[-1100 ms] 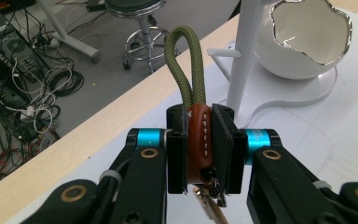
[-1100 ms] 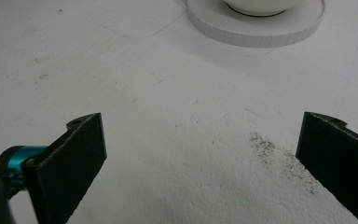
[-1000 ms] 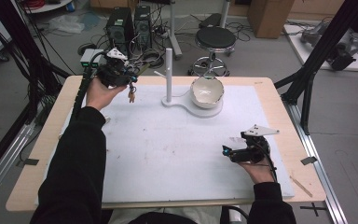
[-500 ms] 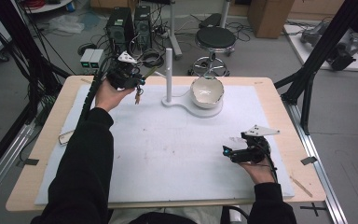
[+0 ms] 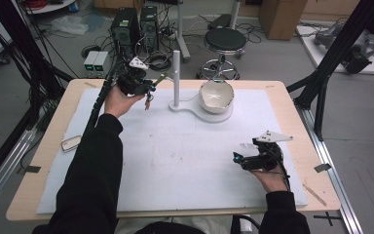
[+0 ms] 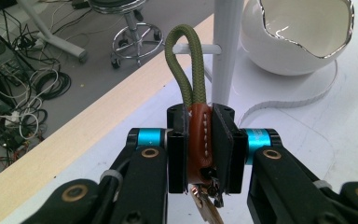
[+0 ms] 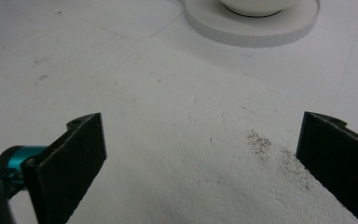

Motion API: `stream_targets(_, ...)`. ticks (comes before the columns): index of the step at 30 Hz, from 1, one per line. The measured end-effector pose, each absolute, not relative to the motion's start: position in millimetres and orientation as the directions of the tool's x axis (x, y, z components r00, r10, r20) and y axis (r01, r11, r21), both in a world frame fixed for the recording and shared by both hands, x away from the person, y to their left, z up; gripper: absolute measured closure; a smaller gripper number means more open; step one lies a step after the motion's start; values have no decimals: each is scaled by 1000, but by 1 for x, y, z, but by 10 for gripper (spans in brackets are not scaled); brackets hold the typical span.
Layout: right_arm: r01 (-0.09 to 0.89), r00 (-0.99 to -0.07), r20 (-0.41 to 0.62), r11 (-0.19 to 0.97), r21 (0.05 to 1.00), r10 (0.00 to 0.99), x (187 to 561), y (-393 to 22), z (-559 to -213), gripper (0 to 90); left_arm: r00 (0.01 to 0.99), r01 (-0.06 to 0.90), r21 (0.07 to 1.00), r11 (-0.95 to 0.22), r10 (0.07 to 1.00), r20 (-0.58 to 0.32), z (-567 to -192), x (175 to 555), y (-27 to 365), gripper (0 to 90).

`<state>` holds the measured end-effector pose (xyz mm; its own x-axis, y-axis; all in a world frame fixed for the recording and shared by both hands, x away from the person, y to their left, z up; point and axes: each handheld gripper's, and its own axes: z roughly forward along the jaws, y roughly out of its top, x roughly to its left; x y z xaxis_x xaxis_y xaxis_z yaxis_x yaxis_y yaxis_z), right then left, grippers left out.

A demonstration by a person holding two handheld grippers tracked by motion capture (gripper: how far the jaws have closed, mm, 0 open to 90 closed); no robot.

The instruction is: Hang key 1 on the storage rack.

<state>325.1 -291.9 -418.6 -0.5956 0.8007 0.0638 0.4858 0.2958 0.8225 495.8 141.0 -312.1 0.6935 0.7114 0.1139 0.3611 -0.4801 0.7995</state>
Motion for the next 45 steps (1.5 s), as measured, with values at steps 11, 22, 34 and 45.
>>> stream_targets(11, 486, -597, 61, 301, 821, 800, 325, -291, -419, 6, 692, 358, 800, -481, 712, 119, -322, 499, 131, 763)
stream_targets(22, 487, -598, 58, 304, 819, 800, 325, -291, -419, 6, 691, 351, 827, -439, 717, 88, -342, 503, 122, 764)
stream_targets(34, 487, -597, 58, 303, 819, 800, 323, -291, -419, 6, 688, 427, 832, -354, 724, -44, -342, 505, 127, 544)
stream_targets(45, 492, -594, 64, 299, 818, 802, 323, -292, -419, 6, 682, 449, 803, -392, 731, -25, -339, 501, 126, 71)
